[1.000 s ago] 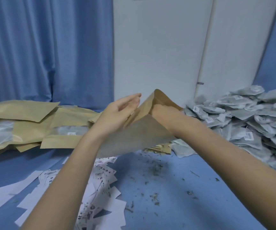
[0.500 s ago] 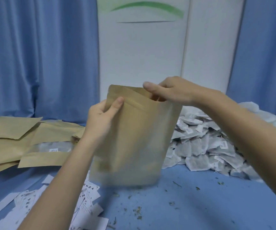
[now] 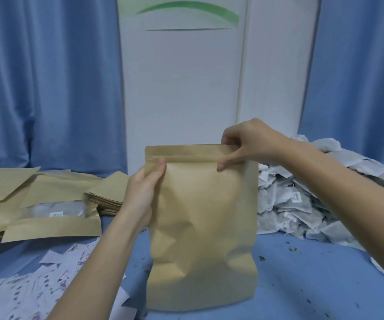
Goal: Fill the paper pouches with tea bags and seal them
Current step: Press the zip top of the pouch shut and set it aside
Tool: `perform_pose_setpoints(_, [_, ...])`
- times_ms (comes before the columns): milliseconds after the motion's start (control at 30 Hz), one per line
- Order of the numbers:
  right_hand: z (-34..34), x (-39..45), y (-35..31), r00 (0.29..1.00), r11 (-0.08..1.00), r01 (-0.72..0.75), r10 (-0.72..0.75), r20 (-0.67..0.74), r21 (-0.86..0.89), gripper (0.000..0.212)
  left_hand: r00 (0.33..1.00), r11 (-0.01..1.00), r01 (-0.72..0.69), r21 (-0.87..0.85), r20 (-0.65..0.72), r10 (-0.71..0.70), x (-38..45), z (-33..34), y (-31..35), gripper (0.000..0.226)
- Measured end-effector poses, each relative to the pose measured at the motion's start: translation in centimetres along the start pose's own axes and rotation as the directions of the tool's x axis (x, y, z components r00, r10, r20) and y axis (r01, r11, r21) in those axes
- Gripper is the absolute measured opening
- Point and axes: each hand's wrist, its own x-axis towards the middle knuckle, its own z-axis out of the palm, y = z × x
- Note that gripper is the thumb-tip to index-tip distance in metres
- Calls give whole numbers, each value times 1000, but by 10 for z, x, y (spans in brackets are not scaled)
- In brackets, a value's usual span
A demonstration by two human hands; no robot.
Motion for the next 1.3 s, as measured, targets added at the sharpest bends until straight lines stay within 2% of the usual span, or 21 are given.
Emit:
perform_pose_setpoints(100, [0,0,4,999,999,54,-54,3,7,44,1000,1000,-16,11,12,16,1,4,-5,19])
perform_pose_setpoints(200, [9,1,-8,994,998,59,-60,93,18,59,999,999,-33,25,31,32,-1,10,-9,22])
perform_pose_setpoints(267, [17,7,-21,993,996,33,-43,114,88,52,998,999,-19,35,61,17,-3,14,-11,22])
perform_pose_setpoints(333, [22,13,-32,994,997,54,-58,87,46,39,998,999,-19,38,56,17,-5,18,-12,21])
perform_pose_setpoints(400, [23,16,-36,996,997,56,-59,63,57,30,995,992,-95,83,8,95,-5,16,-11,17])
perform_pose_setpoints(500, [24,17,-42,995,994,39,-48,86,101,29,963,956,-258,140,-41,265,-4,11,-8,7])
perform_pose_setpoints(633, [26,24,-58,995,992,35,-47,92,125,28,945,932,-303,200,-65,322,-3,11,-9,7])
perform_pose_setpoints(733, [26,30,-68,994,997,49,-54,92,59,25,948,946,-281,161,-107,299,-3,10,-11,11])
perform_pose_setpoints(800, [32,30,-71,993,995,79,-74,87,-53,34,966,969,-232,85,-99,240,-1,4,-10,12])
perform_pose_setpoints(867, [39,27,-73,993,986,105,-98,65,-128,42,969,968,-226,105,-74,235,1,-3,-9,21])
perform_pose_setpoints(933, [40,25,-72,992,987,119,-113,57,-110,42,949,942,-283,182,-86,302,0,-6,-9,18])
perform_pose_setpoints(1067, [36,28,-75,990,983,134,-127,65,-126,45,899,885,-369,283,-134,418,-4,3,-10,31])
perform_pose_setpoints(1200, [37,29,-71,986,978,157,-149,69,-139,45,920,911,-341,231,-114,374,-4,0,-10,23])
perform_pose_setpoints(1300, [34,28,-60,988,985,117,-102,119,-129,44,939,914,-324,244,-32,341,-5,1,-7,16])
